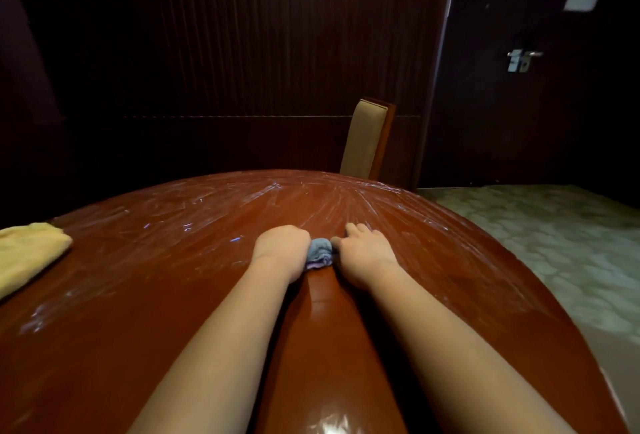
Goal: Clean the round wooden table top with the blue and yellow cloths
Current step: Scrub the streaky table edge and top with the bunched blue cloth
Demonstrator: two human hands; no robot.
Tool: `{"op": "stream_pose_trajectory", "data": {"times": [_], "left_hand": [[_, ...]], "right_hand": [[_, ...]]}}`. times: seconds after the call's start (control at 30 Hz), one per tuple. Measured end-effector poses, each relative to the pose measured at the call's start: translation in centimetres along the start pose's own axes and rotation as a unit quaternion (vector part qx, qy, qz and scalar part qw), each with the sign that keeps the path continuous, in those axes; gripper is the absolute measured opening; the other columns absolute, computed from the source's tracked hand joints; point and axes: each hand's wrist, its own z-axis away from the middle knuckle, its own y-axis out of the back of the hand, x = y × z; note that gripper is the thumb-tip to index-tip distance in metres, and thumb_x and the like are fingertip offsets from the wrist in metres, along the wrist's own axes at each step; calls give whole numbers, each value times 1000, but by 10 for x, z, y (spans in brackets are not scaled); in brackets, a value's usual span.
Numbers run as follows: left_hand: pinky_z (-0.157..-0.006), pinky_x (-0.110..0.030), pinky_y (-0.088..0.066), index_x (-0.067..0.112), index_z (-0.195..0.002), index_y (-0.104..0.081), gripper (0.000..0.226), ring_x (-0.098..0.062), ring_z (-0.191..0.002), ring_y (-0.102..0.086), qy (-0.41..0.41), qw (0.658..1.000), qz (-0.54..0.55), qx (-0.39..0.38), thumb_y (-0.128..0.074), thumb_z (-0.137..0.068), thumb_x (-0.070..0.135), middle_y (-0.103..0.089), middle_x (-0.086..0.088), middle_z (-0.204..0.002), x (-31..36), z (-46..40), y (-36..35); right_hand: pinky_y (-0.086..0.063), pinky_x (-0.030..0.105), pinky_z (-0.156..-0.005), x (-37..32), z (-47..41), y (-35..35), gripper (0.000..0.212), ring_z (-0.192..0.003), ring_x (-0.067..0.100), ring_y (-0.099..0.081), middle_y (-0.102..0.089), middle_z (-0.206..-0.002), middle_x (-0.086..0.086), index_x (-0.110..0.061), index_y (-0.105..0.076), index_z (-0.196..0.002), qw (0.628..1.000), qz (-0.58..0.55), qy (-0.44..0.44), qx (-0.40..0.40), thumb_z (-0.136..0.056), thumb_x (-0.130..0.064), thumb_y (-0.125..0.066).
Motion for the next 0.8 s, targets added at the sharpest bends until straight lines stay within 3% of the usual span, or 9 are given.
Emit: {"op": "stream_pose_trajectory", "data": {"times": [0.2,0.8], "left_hand": [[-85,-39,-50,6,-112,-64,26,-32,-110,-59,-8,1000,-1,7,-50,-91,10,-61,-11,-118,6,12,2],[-83,-38,-50,5,-109,-65,25,-33,-108,-61,-31,999,11,-25,-51,-89,7,-64,-13,-117,66,132,43]], "right_hand": [[-31,38,-102,4,14,4,37,-127,27,-38,-42,-134,9,-24,-48,-136,1000,5,7,-3,-101,-27,-34],[-36,37,-92,14,157,26,31,-120,28,-41,-44,-125,9,-23,-50,-127,1000,0,8,-15,-100,-30,-38]]}}
